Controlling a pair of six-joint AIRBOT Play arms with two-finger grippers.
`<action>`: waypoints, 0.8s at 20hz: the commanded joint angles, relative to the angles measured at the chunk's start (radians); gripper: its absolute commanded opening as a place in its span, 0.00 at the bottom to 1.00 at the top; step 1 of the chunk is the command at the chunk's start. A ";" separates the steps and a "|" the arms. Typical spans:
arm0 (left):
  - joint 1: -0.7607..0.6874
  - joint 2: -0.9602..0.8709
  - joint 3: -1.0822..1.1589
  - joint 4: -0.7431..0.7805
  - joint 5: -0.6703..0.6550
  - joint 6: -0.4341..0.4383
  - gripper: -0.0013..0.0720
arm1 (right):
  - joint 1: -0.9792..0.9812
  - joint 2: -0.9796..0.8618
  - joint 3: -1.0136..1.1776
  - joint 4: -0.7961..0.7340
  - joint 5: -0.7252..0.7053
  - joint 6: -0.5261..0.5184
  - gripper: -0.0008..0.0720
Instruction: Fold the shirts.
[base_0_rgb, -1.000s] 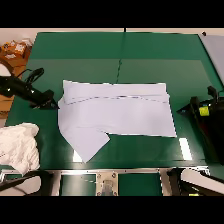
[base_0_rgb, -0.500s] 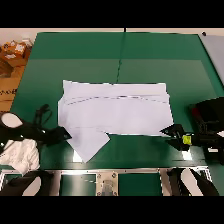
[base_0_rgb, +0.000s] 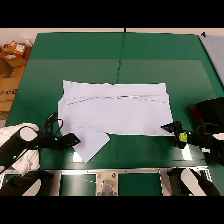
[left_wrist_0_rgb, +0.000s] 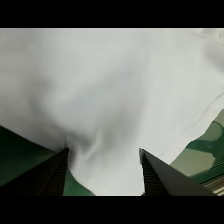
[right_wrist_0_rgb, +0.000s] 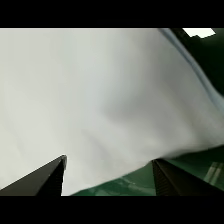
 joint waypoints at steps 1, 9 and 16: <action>-0.008 0.002 0.060 0.028 -0.076 -0.006 0.75 | 0.001 -0.074 -0.005 0.050 -0.127 -0.053 0.88; -0.008 0.002 0.157 0.111 -0.252 -0.074 0.75 | 0.001 -0.156 -0.005 0.156 -0.143 -0.213 0.08; -0.008 0.001 0.012 0.047 0.039 -0.098 0.75 | 0.001 -0.156 -0.005 0.157 -0.143 -0.237 0.03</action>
